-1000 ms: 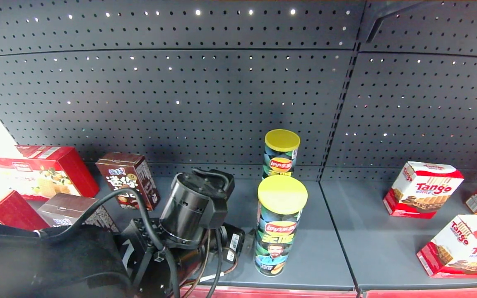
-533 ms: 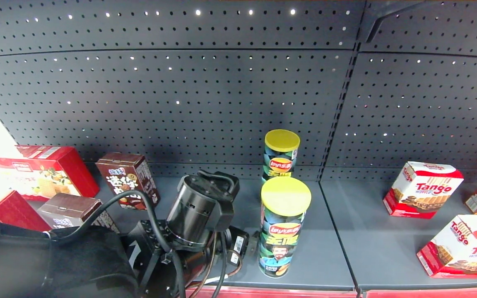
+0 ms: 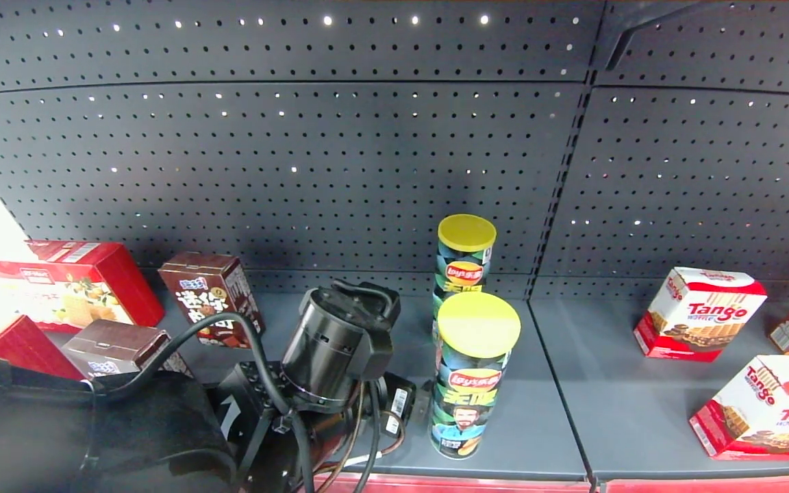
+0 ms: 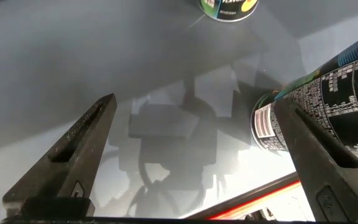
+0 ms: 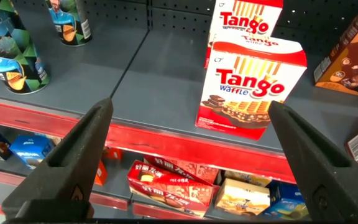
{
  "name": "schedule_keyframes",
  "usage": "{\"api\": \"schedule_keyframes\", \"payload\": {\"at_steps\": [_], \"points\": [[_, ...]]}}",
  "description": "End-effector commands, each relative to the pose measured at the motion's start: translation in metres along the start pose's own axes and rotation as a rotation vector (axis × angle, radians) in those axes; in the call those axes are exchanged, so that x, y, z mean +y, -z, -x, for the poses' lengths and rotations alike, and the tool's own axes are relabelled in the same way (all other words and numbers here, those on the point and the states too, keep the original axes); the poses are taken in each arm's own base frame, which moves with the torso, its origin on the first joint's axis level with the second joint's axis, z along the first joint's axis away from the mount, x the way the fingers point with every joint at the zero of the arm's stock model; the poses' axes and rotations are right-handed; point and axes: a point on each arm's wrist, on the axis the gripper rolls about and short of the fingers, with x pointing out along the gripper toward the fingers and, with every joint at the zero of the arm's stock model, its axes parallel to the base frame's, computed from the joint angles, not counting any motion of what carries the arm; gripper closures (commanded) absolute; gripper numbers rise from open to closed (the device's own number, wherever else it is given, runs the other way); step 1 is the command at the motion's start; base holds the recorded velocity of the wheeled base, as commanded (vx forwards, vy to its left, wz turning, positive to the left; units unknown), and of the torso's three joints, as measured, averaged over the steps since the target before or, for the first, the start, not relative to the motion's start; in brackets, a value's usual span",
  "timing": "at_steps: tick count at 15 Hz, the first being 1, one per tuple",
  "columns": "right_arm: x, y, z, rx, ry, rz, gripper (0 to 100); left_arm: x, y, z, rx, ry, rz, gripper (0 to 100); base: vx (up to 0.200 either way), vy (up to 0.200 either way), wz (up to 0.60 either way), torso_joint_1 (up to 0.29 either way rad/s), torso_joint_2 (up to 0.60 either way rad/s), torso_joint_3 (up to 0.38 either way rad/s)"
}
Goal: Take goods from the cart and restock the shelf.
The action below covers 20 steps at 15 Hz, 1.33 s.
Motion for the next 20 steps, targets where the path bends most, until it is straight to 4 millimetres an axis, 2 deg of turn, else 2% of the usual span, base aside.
{"api": "schedule_keyframes", "payload": {"at_steps": [1, 9, 11, 13, 16, 17, 20], "points": [[0.0, 0.0, 0.0, -0.001, 0.0, -0.001, 0, -0.003, 0.001, -0.001, 0.002, 0.006, -0.005, 0, 0.0, 0.0, 0.0, 0.0, 0.0, 0.0], [0.001, 0.004, 0.002, -0.014, 0.001, 0.002, 0, -0.006, 0.007, -0.002, 0.021, 0.009, -0.013, 0, 0.0, 0.0, 0.0, 0.0, 0.0, 0.0], [0.001, 0.004, 0.002, -0.014, 0.0, 0.002, 0, 0.0, 0.013, -0.002, 0.041, -0.01, -0.015, 0, 0.0, 0.0, 0.0, 0.0, 0.0, 0.0], [0.001, 0.004, 0.002, -0.012, -0.005, -0.008, 0, 0.013, 0.02, 0.006, 0.058, -0.036, 0.003, 0, 0.0, 0.0, 0.0, 0.0, 0.0, 0.0], [0.001, 0.004, 0.002, -0.007, -0.007, -0.019, 0, 0.03, 0.007, 0.019, 0.0, -0.063, 0.058, 0, 0.0, 0.0, 0.0, 0.0, 0.0, 0.0], [0.001, 0.007, 0.001, 0.005, -0.013, -0.023, 0, 0.037, -0.007, 0.032, -0.062, -0.067, 0.092, 0, 0.0, 0.0, 0.0, 0.0, 0.0, 0.0], [0.001, 0.01, -0.001, 0.016, -0.015, -0.025, 0, 0.058, -0.028, 0.055, -0.167, -0.1, 0.157, 0, 0.0, 0.0, 0.0, 0.0, 0.0, 0.0]]}}
